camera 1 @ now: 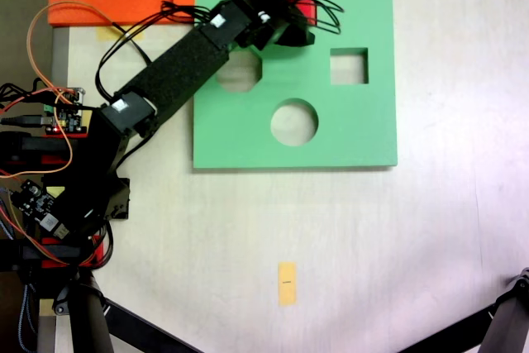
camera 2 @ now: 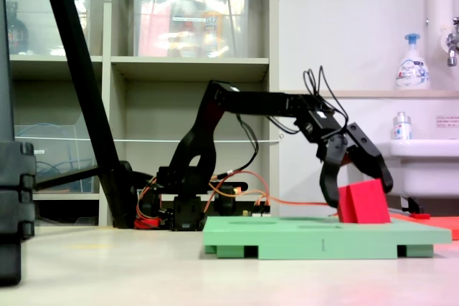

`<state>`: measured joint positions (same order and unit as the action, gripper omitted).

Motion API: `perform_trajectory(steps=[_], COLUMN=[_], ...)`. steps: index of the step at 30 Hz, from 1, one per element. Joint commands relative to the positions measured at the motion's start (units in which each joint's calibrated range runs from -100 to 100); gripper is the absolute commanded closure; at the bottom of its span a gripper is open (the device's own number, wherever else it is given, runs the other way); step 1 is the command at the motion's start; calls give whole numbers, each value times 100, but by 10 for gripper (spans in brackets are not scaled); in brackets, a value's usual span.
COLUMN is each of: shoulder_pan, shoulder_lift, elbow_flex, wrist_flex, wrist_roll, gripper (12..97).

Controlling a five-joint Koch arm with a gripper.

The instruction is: Put the cross columnar block into the corresponding hole

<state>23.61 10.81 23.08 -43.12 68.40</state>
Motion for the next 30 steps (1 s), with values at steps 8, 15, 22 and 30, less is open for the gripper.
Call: perform_trajectory(steps=[8, 15, 22, 30], shoulder_pan=[-73, -73, -78, -73], shoulder_lift=[-61, -61, 37, -201], elbow_flex=[-44, -44, -64, -264], wrist_flex=[-112, -103, -93, -83], wrist_roll=[-49, -15, 73, 303], gripper=[605, 599, 538, 180])
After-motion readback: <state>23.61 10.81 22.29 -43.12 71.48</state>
